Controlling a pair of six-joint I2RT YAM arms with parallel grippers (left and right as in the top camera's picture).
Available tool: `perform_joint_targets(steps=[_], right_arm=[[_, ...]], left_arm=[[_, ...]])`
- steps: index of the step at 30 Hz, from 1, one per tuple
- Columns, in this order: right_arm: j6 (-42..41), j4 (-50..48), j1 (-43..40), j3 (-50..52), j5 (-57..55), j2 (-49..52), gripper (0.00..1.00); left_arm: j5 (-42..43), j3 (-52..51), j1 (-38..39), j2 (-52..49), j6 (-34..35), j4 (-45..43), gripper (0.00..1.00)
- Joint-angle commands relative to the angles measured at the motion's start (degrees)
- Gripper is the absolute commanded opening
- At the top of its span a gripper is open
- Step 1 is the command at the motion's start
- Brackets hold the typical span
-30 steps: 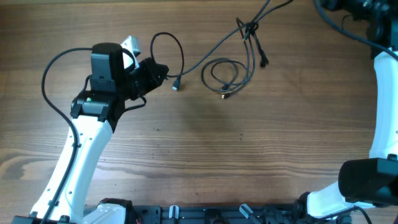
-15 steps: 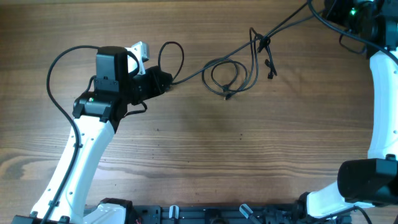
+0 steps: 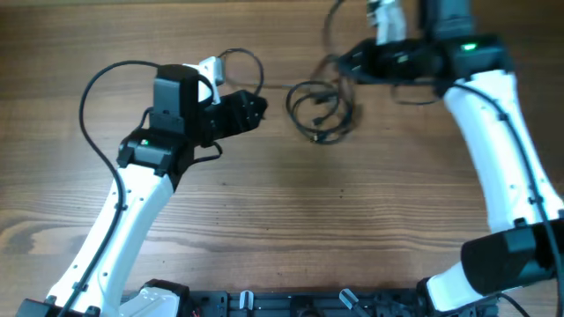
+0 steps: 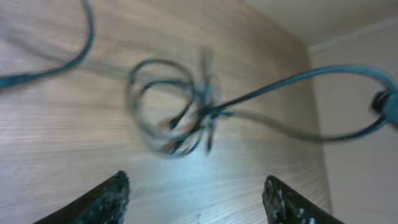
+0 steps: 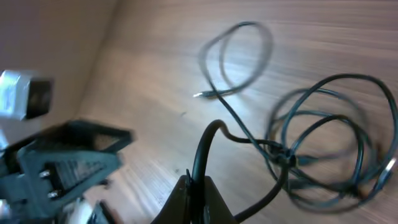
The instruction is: Untangle cables
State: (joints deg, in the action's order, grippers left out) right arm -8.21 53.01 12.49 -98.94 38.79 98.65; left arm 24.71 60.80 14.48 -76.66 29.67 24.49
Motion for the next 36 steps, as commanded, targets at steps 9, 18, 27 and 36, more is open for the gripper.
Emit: perform_joint_targets(steps=[9, 18, 27, 36], right_arm=[[3.4, -0.6, 1.0, -0.3, 12.7, -0.6, 0.04], [5.2, 1.9, 1.0, -0.3, 24.2, -0.6, 0.04], [4.4, 2.3, 1.0, -0.3, 31.8, -0.6, 0.04], [0.4, 3.5, 2.0, -0.3, 35.0, -0.6, 0.04]], left_arm=[[4.8, 0.3, 3.3, -5.5, 3.2, -15.0, 0.70], [7.1, 0.3, 3.4, -10.2, 1.7, -20.6, 0.64], [7.8, 0.3, 3.4, -10.5, 1.6, -21.7, 0.52], [7.8, 0.3, 3.4, -10.5, 1.7, -25.6, 0.37]])
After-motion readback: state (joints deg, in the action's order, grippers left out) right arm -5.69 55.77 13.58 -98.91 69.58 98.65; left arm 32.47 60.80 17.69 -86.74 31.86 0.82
